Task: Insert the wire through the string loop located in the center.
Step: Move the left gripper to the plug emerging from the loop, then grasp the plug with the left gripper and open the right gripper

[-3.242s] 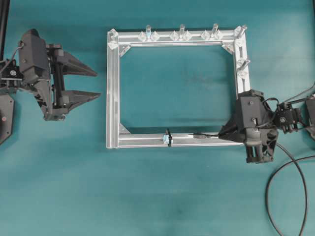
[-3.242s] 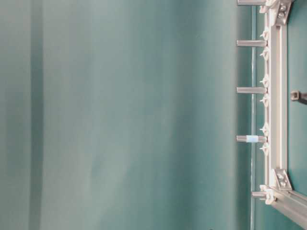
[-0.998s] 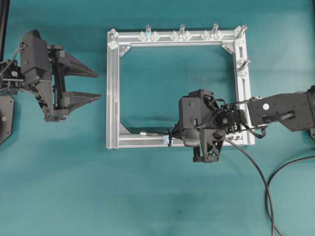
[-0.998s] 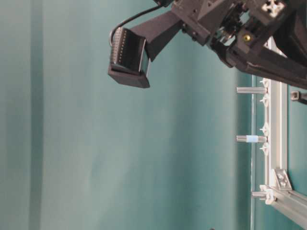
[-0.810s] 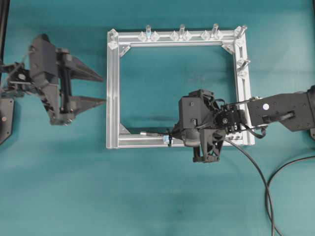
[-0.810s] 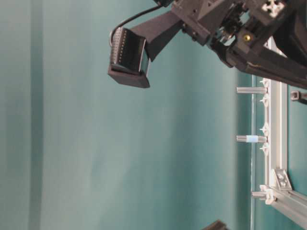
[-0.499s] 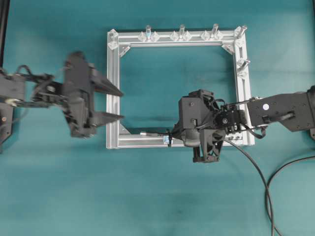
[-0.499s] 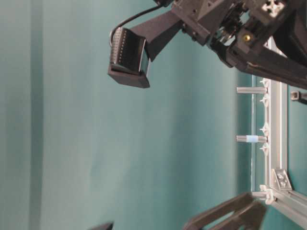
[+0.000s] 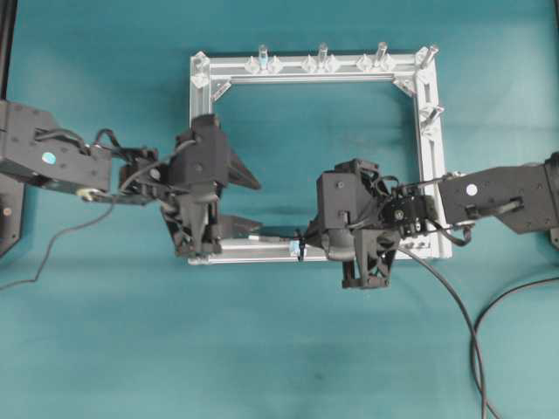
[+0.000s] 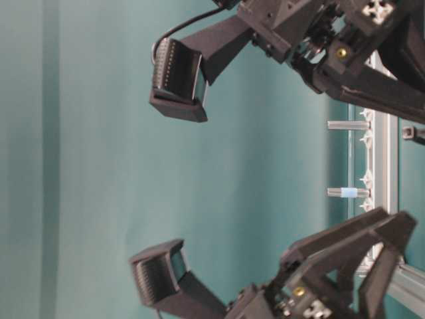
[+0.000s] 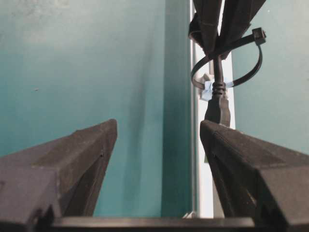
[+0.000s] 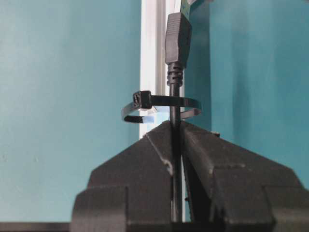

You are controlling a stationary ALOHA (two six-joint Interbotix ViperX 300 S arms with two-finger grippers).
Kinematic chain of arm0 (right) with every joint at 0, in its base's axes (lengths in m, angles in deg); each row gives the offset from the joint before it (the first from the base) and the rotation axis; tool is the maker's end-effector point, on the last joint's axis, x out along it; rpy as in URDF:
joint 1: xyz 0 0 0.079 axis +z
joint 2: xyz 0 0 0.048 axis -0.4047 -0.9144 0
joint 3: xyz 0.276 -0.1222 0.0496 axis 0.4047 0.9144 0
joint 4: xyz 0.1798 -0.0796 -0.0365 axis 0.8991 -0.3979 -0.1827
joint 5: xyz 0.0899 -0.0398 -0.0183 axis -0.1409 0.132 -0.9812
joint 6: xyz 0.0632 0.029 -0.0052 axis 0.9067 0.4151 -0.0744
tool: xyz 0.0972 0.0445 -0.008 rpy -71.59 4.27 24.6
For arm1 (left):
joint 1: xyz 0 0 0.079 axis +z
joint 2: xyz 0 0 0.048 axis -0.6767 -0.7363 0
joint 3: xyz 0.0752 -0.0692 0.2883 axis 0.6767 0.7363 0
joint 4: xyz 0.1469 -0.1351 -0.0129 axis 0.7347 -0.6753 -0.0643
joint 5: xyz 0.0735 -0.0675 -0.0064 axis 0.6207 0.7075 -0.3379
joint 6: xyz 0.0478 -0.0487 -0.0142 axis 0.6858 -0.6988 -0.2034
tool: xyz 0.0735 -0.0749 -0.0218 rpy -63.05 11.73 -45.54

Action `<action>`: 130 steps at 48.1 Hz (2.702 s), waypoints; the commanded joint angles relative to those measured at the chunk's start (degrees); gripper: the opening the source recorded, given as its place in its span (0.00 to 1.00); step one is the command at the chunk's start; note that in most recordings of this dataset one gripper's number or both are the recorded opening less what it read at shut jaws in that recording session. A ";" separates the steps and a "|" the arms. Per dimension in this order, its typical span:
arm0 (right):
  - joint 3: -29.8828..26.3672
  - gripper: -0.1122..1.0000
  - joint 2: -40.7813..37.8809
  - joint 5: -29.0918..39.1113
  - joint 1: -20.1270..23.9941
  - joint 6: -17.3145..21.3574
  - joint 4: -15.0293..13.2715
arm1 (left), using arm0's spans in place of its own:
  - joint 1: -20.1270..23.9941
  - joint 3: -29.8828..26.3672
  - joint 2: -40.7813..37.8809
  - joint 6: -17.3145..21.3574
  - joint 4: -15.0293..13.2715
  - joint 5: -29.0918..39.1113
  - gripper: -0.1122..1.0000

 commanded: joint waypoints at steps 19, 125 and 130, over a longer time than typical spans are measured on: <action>-1.23 0.17 0.70 -0.44 0.00 0.00 -0.09 | -3.52 -2.99 -0.44 -0.70 -0.09 -0.18 0.86; -0.26 0.17 0.70 -0.53 0.00 -0.09 -0.09 | -3.25 -5.89 -6.06 -3.34 0.18 2.02 0.26; 0.18 0.17 0.79 -0.62 0.00 0.00 -0.09 | -3.34 -5.89 -6.06 -3.34 0.18 2.02 0.26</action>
